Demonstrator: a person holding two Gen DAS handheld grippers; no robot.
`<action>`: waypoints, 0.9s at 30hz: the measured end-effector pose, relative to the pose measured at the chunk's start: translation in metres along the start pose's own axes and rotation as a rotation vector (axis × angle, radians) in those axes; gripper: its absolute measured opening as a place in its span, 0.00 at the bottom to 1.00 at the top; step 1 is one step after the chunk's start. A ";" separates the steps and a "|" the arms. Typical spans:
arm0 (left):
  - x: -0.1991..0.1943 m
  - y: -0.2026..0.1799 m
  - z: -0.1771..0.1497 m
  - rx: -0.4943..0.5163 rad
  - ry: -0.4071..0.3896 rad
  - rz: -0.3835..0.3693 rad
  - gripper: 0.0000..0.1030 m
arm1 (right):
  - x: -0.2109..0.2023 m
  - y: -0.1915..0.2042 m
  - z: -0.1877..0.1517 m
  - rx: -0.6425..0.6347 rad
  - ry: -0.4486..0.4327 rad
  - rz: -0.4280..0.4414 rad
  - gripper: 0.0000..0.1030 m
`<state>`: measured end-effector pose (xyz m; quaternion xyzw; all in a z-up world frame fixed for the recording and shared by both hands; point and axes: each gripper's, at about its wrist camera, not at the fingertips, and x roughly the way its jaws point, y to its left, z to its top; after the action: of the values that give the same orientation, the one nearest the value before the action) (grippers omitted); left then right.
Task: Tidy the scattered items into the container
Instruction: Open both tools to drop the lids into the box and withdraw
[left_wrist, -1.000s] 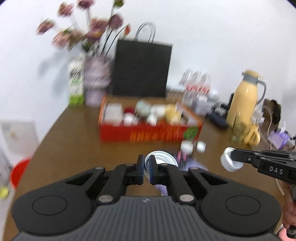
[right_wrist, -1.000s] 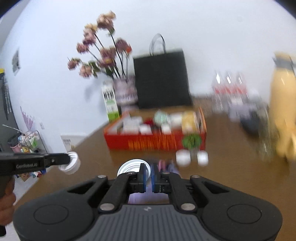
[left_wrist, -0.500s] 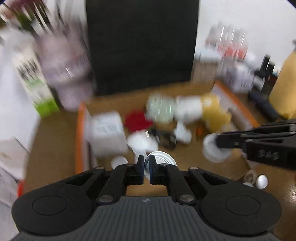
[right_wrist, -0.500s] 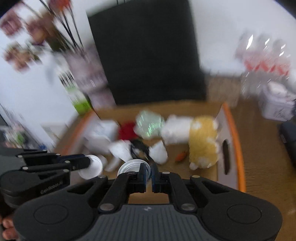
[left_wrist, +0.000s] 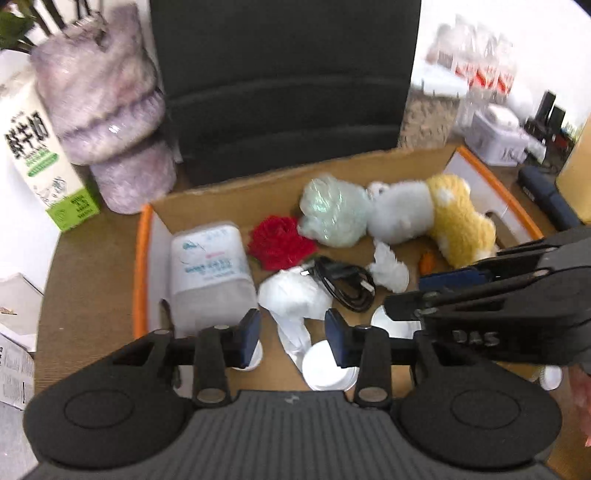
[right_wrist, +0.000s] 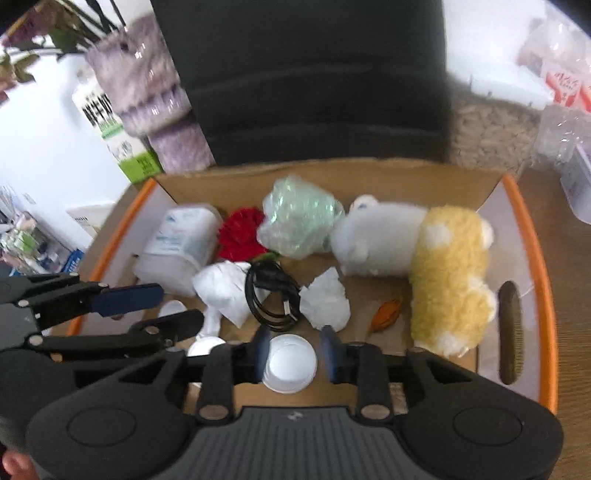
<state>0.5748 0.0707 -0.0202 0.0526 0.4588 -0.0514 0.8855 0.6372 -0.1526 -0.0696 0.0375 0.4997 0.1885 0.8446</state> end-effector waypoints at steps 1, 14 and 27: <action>-0.005 0.002 0.001 -0.011 -0.005 0.012 0.46 | -0.006 -0.002 0.000 0.003 -0.010 0.001 0.33; -0.113 0.033 -0.031 -0.215 -0.045 0.136 0.79 | -0.126 -0.021 -0.047 -0.020 -0.135 -0.096 0.65; -0.233 0.008 -0.122 -0.244 -0.200 0.162 0.97 | -0.240 -0.004 -0.136 -0.133 -0.275 -0.116 0.78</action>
<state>0.3439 0.1060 0.1014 -0.0238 0.3656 0.0710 0.9278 0.4187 -0.2587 0.0611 -0.0223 0.3671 0.1651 0.9151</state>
